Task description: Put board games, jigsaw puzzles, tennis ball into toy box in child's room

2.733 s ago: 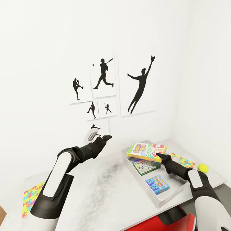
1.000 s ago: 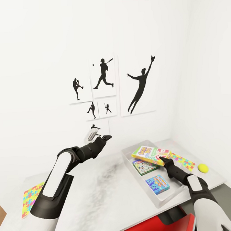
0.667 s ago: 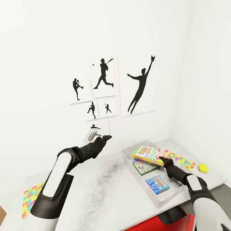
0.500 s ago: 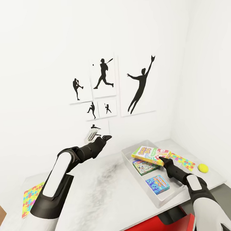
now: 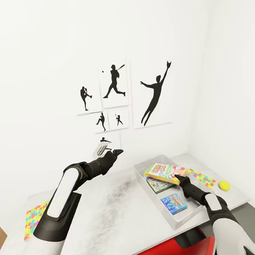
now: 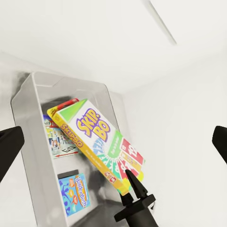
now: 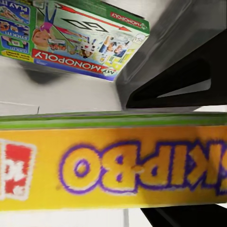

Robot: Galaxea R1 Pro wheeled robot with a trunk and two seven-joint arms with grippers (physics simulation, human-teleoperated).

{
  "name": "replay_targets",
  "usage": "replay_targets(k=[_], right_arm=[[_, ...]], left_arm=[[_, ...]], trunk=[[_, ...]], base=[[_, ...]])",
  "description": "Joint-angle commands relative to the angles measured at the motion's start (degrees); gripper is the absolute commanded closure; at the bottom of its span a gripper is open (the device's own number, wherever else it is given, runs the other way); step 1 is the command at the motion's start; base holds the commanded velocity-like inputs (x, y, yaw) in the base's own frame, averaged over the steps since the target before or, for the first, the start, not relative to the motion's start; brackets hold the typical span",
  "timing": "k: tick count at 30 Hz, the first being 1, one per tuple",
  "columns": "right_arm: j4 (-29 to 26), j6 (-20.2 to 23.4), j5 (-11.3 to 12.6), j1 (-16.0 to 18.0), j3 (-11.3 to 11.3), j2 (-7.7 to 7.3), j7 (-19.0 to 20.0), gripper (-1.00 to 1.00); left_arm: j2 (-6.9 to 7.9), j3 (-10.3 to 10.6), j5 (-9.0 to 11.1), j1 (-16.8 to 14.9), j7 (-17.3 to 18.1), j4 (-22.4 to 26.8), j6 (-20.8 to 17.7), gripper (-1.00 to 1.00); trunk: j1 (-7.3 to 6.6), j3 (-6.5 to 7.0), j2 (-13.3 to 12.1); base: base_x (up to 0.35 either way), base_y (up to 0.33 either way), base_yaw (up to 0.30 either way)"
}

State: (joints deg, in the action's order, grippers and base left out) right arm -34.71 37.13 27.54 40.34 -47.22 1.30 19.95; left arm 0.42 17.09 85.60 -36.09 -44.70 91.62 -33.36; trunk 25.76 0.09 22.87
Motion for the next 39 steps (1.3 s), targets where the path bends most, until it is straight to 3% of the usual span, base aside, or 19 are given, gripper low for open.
replay_targets(k=[1,20,39], right_arm=[[0.29,0.49,0.14,0.07,-0.44,0.06,-0.02,1.00],[4.33,-2.73,0.21,0.25,-0.50,-0.25,-1.35,1.00],[4.89,-3.10,1.10,0.51,-0.51,-0.58,-1.41,1.00]], left_arm=[[0.04,0.05,0.45,-0.04,-0.47,0.05,0.05,-1.00],[0.05,0.05,0.45,-0.04,-0.47,0.05,0.05,-1.00],[0.02,0.10,0.45,-0.04,-0.47,0.05,0.05,-1.00]], trunk=[[0.02,-0.03,0.05],[0.02,-0.03,0.05],[0.02,-0.03,0.05]], base=[[0.000,0.000,0.000],[0.000,0.000,0.000],[0.000,0.000,0.000]])
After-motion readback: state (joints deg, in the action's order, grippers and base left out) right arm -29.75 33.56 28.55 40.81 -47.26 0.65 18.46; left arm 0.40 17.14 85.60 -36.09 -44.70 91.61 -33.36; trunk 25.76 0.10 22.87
